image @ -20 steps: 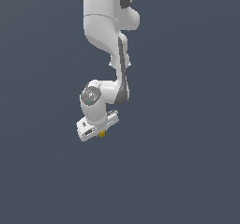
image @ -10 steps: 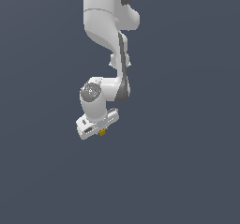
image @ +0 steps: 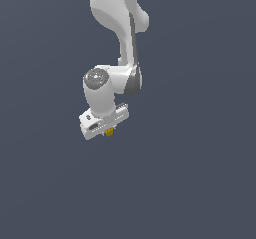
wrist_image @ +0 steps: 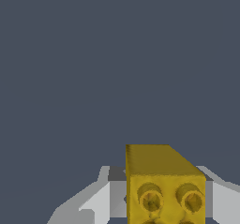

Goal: Pick up the object and move it to a goal position.

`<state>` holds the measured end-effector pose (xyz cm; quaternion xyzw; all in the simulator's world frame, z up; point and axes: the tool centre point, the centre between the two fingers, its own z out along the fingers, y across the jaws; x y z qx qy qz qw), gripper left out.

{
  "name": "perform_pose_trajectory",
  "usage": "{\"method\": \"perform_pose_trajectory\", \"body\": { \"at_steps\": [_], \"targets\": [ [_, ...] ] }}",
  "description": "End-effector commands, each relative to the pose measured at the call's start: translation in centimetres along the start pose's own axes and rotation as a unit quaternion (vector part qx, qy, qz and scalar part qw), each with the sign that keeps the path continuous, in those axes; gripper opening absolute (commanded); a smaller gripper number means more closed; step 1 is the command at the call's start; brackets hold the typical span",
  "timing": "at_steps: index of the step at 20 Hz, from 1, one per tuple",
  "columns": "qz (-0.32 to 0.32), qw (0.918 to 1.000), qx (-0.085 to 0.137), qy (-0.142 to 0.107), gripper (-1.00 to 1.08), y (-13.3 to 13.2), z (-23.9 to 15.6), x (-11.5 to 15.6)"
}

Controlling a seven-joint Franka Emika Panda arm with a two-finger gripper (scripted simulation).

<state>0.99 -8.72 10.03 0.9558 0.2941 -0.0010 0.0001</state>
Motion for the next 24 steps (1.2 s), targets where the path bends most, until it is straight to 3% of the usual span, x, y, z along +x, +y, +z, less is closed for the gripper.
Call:
{"method": "perform_pose_trajectory", "body": {
  "at_steps": [1, 16, 24],
  "targets": [
    [0.000, 1.0000, -0.001, 0.000, -1.00, -0.5, -2.5, -0.2],
    [-0.001, 1.0000, 0.000, 0.001, -1.00, -4.2, -20.0, -1.4],
    [-0.001, 1.0000, 0.000, 0.001, -1.00, -5.5, -26.8, -1.7]
  ]
}}
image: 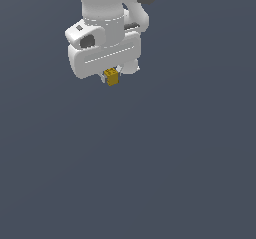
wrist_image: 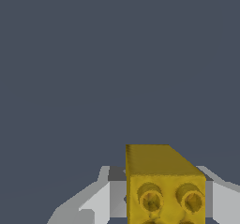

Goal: Pick up the object and move it to a goal position.

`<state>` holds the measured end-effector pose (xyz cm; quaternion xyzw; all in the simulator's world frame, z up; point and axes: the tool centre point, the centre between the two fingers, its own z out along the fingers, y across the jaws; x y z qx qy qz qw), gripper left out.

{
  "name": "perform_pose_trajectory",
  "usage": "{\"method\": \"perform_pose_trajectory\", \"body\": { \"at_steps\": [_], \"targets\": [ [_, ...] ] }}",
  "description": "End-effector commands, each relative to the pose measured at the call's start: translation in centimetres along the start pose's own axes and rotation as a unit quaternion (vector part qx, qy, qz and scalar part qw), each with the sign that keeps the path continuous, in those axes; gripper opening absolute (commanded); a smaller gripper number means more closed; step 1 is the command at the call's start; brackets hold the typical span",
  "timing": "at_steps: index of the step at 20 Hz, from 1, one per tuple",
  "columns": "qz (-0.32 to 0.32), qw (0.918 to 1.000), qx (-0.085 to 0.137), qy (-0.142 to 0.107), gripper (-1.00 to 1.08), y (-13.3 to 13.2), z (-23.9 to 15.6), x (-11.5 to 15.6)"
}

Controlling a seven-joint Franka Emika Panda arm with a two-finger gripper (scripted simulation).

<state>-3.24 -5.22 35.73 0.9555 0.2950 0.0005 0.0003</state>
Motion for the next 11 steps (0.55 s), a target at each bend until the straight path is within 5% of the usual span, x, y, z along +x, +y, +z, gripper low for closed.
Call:
{"method": "perform_pose_trajectory", "body": {
  "at_steps": [1, 11],
  "targets": [
    [0.000, 1.0000, 0.001, 0.000, -1.00, -0.3, -1.7, -0.1],
    [0.001, 1.0000, 0.001, 0.000, -1.00, -0.7, -4.4, -0.1]
  ]
}}
